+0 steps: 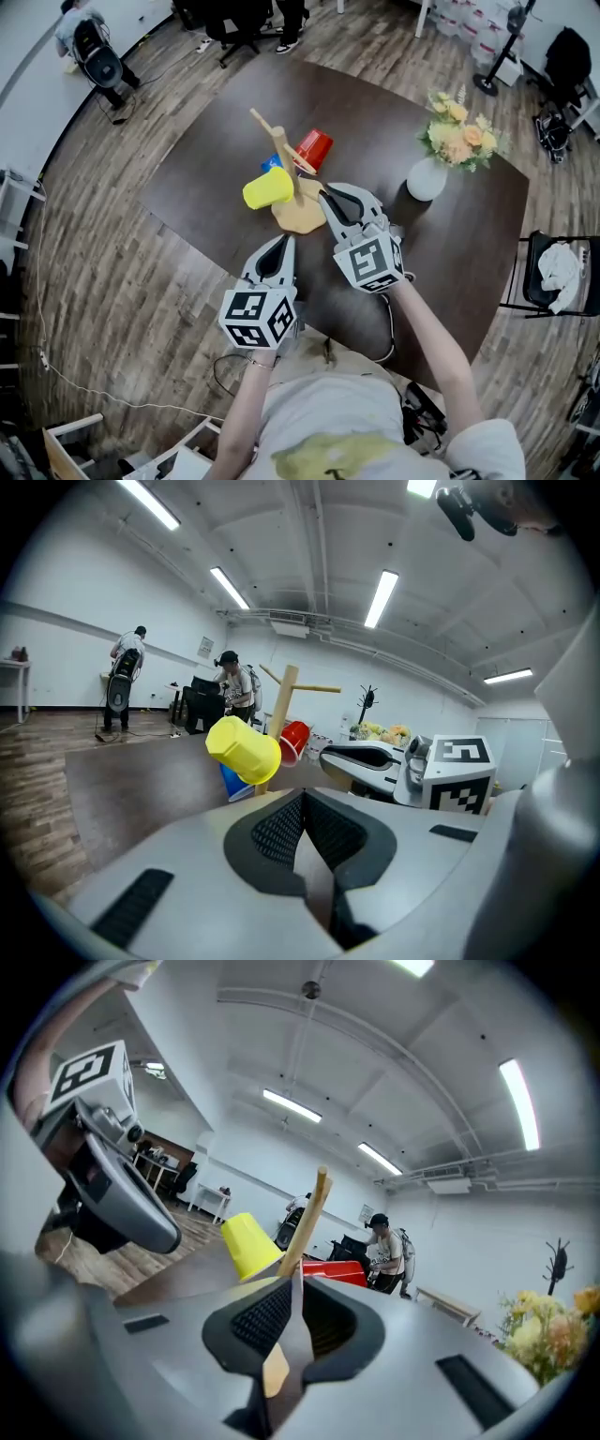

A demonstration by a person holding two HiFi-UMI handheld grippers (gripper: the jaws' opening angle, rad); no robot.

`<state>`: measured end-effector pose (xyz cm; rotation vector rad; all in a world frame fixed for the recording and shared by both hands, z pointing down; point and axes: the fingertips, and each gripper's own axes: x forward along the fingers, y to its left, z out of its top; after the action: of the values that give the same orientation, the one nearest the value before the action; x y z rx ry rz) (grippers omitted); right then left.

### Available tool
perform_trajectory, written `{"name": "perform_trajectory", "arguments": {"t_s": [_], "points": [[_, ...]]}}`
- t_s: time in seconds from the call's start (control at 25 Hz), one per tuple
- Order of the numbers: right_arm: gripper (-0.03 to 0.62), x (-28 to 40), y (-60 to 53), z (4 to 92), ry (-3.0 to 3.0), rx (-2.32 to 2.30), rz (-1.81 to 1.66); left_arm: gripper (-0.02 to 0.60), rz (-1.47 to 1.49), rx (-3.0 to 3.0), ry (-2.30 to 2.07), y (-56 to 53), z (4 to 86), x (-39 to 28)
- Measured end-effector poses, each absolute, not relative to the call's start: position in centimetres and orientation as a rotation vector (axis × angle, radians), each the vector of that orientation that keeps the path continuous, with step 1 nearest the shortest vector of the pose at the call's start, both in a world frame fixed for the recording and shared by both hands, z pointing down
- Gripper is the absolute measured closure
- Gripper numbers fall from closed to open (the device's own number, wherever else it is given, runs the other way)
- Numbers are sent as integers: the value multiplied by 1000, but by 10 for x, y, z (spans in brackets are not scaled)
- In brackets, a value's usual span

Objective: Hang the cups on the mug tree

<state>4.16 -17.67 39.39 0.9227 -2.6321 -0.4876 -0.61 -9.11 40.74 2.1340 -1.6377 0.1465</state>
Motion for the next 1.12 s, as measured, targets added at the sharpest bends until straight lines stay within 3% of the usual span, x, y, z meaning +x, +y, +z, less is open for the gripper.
{"name": "perform_trajectory", "arguments": {"t_s": [0.56, 1.12], "points": [[571, 73, -146, 388, -2851, 1056, 11, 566, 132, 2176, -1696, -86, 391, -20], [574, 107, -125, 387, -2894, 1147, 198, 566, 139, 2167, -1784, -74, 382, -46]]}}
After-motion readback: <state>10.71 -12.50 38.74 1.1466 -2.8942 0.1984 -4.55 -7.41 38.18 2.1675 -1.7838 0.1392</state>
